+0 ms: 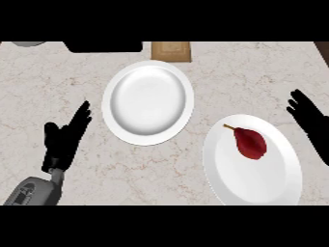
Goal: Pick the pear from the plate and place it in the plate
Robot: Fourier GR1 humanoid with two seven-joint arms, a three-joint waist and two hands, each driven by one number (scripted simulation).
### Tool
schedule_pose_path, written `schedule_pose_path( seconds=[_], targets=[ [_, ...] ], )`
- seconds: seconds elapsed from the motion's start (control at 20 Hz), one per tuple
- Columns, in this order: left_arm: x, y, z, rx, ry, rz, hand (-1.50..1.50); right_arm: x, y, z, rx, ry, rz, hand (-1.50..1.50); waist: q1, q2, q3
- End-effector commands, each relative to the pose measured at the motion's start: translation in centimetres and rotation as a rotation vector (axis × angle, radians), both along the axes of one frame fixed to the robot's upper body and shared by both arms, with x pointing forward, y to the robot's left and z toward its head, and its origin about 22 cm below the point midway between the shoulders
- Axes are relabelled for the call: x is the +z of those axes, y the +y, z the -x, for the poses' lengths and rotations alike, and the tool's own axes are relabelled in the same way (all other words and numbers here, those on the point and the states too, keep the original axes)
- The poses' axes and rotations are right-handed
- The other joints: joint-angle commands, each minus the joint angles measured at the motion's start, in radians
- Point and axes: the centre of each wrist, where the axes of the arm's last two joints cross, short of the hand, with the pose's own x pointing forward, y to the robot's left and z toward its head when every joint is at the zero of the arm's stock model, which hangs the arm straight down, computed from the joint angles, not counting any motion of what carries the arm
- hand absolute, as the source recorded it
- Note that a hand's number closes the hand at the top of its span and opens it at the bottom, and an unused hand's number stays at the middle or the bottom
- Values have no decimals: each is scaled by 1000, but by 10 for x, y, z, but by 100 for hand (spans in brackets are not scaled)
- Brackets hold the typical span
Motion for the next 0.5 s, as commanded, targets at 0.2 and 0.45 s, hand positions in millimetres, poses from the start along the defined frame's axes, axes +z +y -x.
schedule_pose_path(
  seconds=[0.2, 0.45],
  targets=[
    [76, -14, -40, -149, -346, -72, 0, 17, 145, -3, 804, -118, 32, 150, 141, -24, 4],
    [92, -15, -45, -156, -404, -51, 0, 40, 149, 2, 902, -286, 750, 150, 105, -40, -1]
  ],
)
